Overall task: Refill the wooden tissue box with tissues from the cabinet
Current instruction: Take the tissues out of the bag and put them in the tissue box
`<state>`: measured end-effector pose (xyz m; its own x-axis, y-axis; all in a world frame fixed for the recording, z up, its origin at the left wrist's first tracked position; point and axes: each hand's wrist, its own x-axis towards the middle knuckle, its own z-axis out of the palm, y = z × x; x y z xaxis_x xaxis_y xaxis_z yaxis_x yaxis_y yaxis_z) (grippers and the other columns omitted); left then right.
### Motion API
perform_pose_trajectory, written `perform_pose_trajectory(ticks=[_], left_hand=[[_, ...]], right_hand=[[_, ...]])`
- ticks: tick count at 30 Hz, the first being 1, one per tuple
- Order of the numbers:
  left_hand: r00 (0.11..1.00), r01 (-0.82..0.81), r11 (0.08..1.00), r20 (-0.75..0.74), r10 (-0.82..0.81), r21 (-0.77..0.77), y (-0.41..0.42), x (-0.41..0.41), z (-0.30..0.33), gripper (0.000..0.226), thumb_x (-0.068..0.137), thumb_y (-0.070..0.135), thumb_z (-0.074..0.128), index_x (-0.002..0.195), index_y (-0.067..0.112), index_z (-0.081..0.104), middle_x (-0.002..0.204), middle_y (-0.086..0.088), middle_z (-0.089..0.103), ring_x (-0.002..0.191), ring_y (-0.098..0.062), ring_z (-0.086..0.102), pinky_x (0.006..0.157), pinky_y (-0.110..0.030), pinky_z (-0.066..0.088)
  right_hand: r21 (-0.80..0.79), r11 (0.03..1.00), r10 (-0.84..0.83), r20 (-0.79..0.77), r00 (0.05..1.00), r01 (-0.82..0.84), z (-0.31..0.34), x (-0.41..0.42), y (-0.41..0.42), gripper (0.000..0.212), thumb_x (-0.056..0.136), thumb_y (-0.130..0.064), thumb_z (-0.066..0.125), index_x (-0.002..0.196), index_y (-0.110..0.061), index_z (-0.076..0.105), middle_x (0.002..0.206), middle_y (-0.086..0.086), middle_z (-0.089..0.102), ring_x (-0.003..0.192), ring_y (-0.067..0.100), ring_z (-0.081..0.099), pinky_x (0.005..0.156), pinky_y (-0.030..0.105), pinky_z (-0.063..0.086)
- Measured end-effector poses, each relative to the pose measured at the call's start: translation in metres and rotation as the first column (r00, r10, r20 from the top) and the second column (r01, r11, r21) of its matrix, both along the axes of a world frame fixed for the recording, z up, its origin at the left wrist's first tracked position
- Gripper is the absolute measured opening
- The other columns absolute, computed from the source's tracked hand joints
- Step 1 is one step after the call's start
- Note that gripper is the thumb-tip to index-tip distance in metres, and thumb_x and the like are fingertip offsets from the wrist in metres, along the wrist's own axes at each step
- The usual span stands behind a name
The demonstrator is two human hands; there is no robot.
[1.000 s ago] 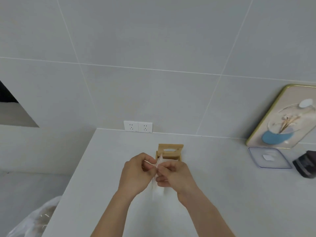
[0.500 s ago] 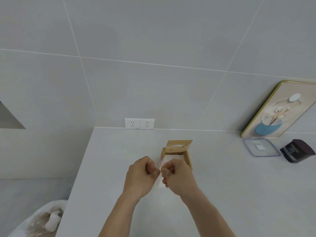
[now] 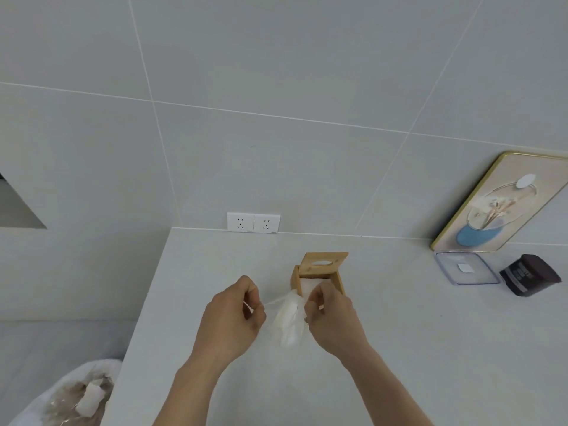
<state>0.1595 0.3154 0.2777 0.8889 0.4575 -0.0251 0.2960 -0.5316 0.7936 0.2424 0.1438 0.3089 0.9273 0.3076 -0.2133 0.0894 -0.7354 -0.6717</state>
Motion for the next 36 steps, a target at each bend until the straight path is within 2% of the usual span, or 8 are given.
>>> perform_pose_trajectory(ticks=[5, 10, 13, 15, 19, 23, 29, 36], left_hand=[[0.977, -0.068, 0.878, 0.148, 0.155, -0.474, -0.007, -0.004, 0.005, 0.024, 0.079, 0.051, 0.062, 0.088, 0.028, 0.061, 0.085, 0.002, 0.069, 0.082, -0.018, 0.068, 0.081, -0.036, 0.054], [0.970, -0.162, 0.615, -0.009, 0.245, -0.772, -0.005, -0.007, 0.000, 0.035, 0.094, 0.046, 0.063, 0.126, 0.032, 0.061, 0.128, 0.007, 0.067, 0.123, -0.017, 0.062, 0.112, -0.041, 0.044], [0.987, -0.093, 0.456, -0.021, 0.160, -0.885, -0.002, -0.018, -0.008, 0.064, 0.083, 0.052, 0.072, 0.139, 0.026, 0.059, 0.135, 0.002, 0.069, 0.127, -0.020, 0.063, 0.114, -0.045, 0.044], [0.996, 0.007, 0.429, 0.044, 0.077, -0.903, 0.000, -0.024, -0.010, 0.055, 0.082, 0.043, 0.074, 0.130, 0.017, 0.069, 0.129, -0.006, 0.073, 0.122, -0.023, 0.068, 0.102, -0.040, 0.052], [0.994, 0.043, 0.514, 0.088, 0.063, -0.857, 0.002, -0.030, -0.009, 0.043, 0.074, 0.022, 0.082, 0.115, 0.015, 0.076, 0.117, -0.011, 0.078, 0.109, -0.027, 0.074, 0.083, -0.032, 0.059], [0.978, -0.067, 0.669, 0.084, 0.190, -0.740, 0.003, -0.028, -0.002, 0.037, 0.076, 0.012, 0.087, 0.110, 0.019, 0.075, 0.102, -0.003, 0.081, 0.094, -0.021, 0.078, 0.066, -0.024, 0.059], [0.937, -0.186, 0.783, 0.132, 0.323, -0.593, 0.002, -0.020, 0.005, 0.029, 0.080, 0.011, 0.083, 0.100, 0.029, 0.071, 0.092, 0.011, 0.080, 0.080, -0.008, 0.076, 0.070, -0.031, 0.059], [0.918, -0.263, 0.848, 0.150, 0.366, -0.460, 0.003, -0.014, 0.008, 0.023, 0.080, 0.022, 0.082, 0.095, 0.030, 0.067, 0.087, 0.009, 0.076, 0.083, -0.013, 0.072, 0.076, -0.042, 0.061]], right_hand=[[0.329, 0.936, -0.053, -0.217, 0.975, 0.125, 0.021, -0.005, -0.001, 0.017, 0.098, -0.006, 0.041, 0.085, -0.007, 0.052, 0.089, 0.003, 0.067, 0.082, 0.025, 0.072, 0.084, 0.046, 0.062], [0.617, 0.760, 0.058, -0.378, 0.924, 0.205, 0.040, -0.006, -0.006, 0.017, 0.096, 0.003, 0.040, 0.099, 0.008, 0.056, 0.104, 0.017, 0.077, 0.083, 0.026, 0.076, 0.073, 0.036, 0.063], [0.667, 0.708, 0.088, -0.407, 0.909, 0.231, 0.040, -0.005, -0.012, 0.025, 0.095, 0.003, 0.042, 0.110, 0.012, 0.060, 0.116, 0.021, 0.072, 0.089, 0.026, 0.077, 0.067, 0.028, 0.060], [0.657, 0.719, 0.089, -0.412, 0.907, 0.228, 0.035, -0.004, -0.017, 0.027, 0.097, -0.001, 0.044, 0.110, 0.005, 0.067, 0.123, 0.019, 0.068, 0.101, 0.032, 0.075, 0.078, 0.038, 0.062], [0.638, 0.724, 0.010, -0.388, 0.922, 0.261, 0.027, -0.005, -0.025, 0.024, 0.097, 0.001, 0.052, 0.094, -0.010, 0.073, 0.103, 0.014, 0.078, 0.088, 0.027, 0.076, 0.072, 0.035, 0.062], [0.363, 0.883, -0.324, 0.012, 0.946, 0.298, 0.018, -0.005, -0.030, 0.012, 0.087, -0.017, 0.075, 0.084, -0.021, 0.064, 0.086, -0.001, 0.072, 0.069, 0.012, 0.063, 0.047, 0.021, 0.050], [0.346, 0.938, -0.075, 0.165, 0.983, 0.014, 0.020, -0.008, -0.032, 0.028, 0.076, -0.006, 0.085, 0.064, -0.026, 0.069, 0.056, -0.011, 0.065, 0.046, 0.001, 0.051, 0.047, 0.012, 0.043], [0.237, 0.937, 0.197, 0.245, 0.949, -0.256, 0.031, -0.012, -0.025, 0.021, 0.090, -0.001, 0.071, 0.089, -0.019, 0.081, 0.054, -0.036, 0.057, 0.040, 0.003, 0.046, 0.044, 0.010, 0.036]])
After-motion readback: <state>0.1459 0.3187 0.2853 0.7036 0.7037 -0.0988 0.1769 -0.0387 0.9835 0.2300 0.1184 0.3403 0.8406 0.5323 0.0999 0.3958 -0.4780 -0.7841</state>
